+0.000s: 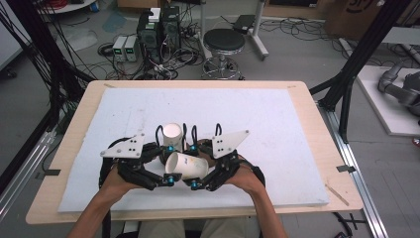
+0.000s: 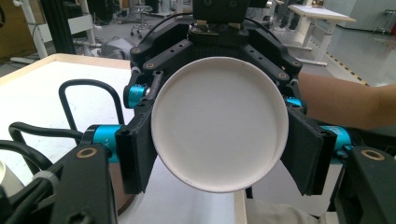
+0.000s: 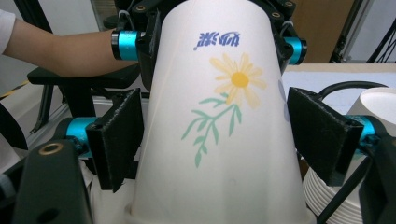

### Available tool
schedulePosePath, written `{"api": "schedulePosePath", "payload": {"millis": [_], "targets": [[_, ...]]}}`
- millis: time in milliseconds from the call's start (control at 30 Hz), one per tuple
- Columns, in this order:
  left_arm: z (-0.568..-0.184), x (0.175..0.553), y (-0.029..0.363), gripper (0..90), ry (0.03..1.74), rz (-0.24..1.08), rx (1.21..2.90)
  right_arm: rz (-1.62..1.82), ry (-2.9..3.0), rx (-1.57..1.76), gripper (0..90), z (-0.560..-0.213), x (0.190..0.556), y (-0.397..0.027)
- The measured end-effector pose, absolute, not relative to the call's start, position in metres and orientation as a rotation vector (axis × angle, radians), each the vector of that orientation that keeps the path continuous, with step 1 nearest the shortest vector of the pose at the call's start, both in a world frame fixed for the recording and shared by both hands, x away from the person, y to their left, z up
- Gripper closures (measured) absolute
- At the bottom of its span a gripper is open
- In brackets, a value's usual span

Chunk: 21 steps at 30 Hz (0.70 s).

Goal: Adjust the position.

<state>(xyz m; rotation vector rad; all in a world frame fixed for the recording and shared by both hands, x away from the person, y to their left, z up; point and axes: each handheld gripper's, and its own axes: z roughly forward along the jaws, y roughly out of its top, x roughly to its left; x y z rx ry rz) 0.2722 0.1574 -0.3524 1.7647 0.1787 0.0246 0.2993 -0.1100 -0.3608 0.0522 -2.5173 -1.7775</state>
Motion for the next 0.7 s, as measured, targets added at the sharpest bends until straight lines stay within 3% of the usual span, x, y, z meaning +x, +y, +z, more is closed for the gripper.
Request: {"api": "schedulePosePath", "payload": {"millis": [700], "targets": [[-0.3511,0.2719,0.1593,34.4,0.171,0.019,1.756,-1.758,-2.485,0.060,26.0,-0.3673,0.3004,-0.1078]]}}
